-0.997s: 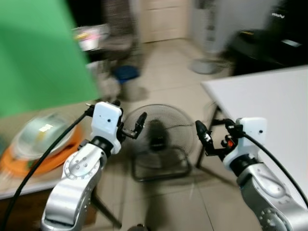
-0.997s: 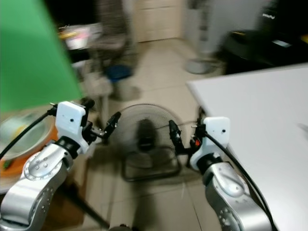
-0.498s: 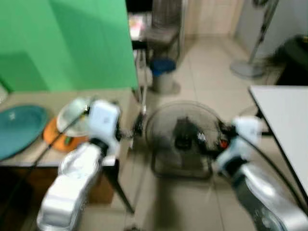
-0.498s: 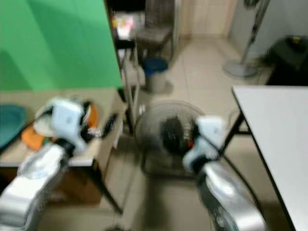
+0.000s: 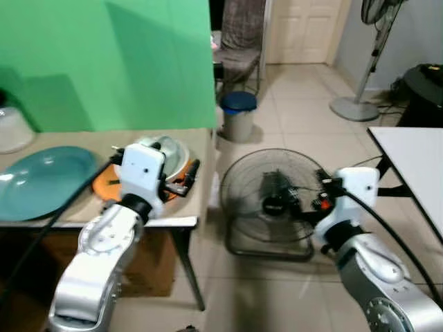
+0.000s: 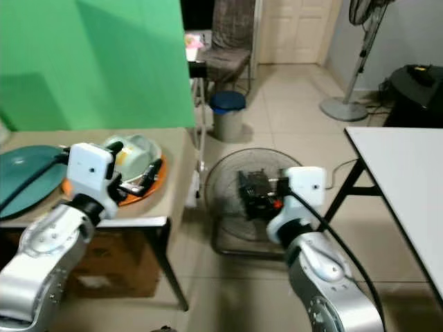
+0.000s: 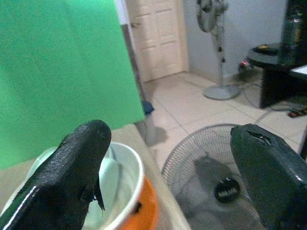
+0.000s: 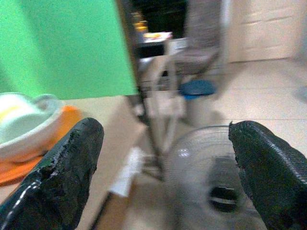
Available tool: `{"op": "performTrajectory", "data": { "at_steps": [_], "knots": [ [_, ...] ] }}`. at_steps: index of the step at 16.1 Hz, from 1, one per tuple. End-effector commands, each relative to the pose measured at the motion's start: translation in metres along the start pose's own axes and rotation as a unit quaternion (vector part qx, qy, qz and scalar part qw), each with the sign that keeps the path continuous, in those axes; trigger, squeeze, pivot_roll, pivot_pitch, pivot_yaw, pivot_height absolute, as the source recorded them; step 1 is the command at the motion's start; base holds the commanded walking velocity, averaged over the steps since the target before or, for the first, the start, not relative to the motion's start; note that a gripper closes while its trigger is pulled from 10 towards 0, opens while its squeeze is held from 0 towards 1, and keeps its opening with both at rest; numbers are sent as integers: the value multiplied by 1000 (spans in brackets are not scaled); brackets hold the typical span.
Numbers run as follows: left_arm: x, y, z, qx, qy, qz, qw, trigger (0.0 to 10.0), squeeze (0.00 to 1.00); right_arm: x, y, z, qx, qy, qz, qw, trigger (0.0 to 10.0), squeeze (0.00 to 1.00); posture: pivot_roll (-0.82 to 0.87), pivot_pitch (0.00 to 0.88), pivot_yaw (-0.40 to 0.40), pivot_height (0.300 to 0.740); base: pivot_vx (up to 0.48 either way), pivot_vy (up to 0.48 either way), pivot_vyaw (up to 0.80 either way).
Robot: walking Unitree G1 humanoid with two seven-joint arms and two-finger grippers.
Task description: Setting the table
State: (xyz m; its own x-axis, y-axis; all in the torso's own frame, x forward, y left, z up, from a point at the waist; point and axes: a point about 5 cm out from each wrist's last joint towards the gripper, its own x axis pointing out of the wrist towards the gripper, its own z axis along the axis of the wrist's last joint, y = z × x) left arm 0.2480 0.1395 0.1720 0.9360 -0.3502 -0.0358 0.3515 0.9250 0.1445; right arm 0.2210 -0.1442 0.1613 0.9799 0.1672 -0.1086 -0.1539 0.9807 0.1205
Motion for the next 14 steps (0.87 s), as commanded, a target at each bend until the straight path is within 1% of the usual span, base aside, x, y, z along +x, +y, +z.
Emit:
{"op": "performTrajectory", "data": {
  "at_steps": [1, 2, 3, 5, 11, 14],
  "knots": [
    [0, 3, 3, 7, -4, 3, 1000, 10000, 0, 3, -5, 2, -14, -9, -26, 1000, 10000, 141, 112, 0, 68, 740, 0, 270, 0],
    [0, 4, 3, 7, -3, 4, 1000, 10000, 0, 3, -5, 2, -10, -7, -25, 1000, 10000, 86, 113, 0, 67, 740, 0, 262, 0],
    [0, 5, 2, 8, -2, 6, 1000, 10000, 0, 3, -4, 0, 5, -1, -18, 1000, 10000, 0, 113, 0, 67, 740, 0, 270, 0],
    [-1, 5, 2, 7, 0, 9, 1000, 10000, 0, 2, -3, -2, 12, 1, -17, 1000, 10000, 0, 115, 0, 64, 740, 0, 268, 0],
    [-2, 6, -1, 2, 5, 16, 1000, 10000, 0, 4, -5, -1, 6, -3, -30, 1000, 10000, 0, 116, 0, 55, 740, 0, 266, 0],
    [-4, 7, -1, 2, 4, 19, 1000, 10000, 0, 5, -3, -1, 14, -4, -18, 1000, 10000, 0, 121, 0, 49, 740, 0, 268, 0]
  ]
}}
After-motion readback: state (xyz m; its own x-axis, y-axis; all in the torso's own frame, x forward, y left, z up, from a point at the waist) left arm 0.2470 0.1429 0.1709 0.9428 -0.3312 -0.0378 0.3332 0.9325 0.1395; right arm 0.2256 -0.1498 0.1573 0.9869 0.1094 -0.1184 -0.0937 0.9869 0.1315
